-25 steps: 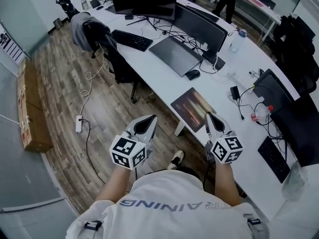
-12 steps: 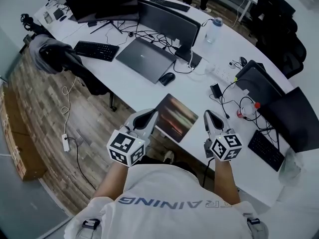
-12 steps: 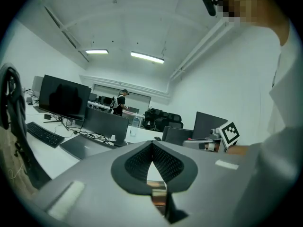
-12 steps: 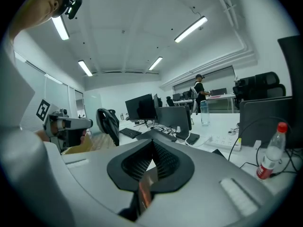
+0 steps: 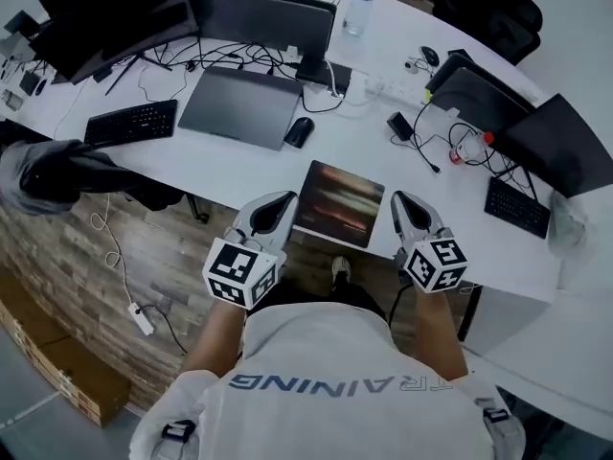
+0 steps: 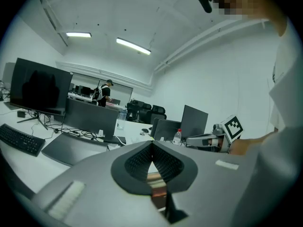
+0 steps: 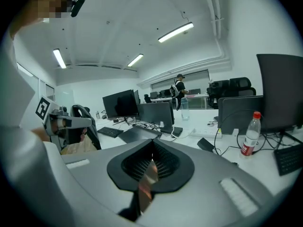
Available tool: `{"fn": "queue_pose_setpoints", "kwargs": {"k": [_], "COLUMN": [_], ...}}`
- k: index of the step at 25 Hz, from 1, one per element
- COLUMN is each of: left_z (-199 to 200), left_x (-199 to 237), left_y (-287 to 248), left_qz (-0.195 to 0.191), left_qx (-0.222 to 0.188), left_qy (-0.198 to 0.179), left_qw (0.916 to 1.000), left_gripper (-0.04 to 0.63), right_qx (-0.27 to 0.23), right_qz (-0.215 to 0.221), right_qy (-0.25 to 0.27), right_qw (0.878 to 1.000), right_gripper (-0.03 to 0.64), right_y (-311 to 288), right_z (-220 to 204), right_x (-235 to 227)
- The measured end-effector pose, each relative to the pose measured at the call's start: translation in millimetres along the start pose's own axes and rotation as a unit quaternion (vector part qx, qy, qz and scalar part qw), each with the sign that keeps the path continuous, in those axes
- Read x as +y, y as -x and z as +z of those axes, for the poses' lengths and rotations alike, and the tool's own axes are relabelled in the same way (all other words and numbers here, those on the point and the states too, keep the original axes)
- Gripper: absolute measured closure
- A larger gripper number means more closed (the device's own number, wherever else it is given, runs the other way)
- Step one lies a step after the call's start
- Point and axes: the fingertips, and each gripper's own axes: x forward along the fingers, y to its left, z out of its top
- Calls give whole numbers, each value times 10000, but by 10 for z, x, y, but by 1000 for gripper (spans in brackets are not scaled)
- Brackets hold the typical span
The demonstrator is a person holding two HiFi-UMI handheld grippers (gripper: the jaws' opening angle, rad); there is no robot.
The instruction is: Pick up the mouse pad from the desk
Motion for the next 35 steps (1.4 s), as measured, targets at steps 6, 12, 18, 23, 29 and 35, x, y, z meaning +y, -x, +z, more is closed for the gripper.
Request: {"fn": "queue_pose_setpoints", "kwargs": {"k": [6,12,18,23,29,35], "left_z": [-124,-236,-390,-495,-577,-621], "left_x": [-7,-212,-177,-156,-127,-106], "left_y": [-1,-102,-130,-107,-58,-38], "left_qz": [-372,-353,89,323,514,533], "left_qx": [213,409,695,832,929,941], "left_qy": [114,120,154,162,188,254], "left_qw": [9990,9985,9974,9959,9942,9938], "left_gripper": [595,595,595,595,595,595], "right_qx": [373,1476,2538,3221,3553,3643], "right_qz": [-234,-309,-38,147,80,-10], "right_qy": [-195,332,348,446,805,935], "right_qw": [9988,9880,9666,9456,9313,9266], "right_gripper": [533,382,348,339,363,392], "right_y": [7,-123,-347,-453,-511,-534], "right_z": [-360,-1047,-1869,-2455,-2746,-2751], "right_x": [56,-115,-177,-197,-241,-219]}}
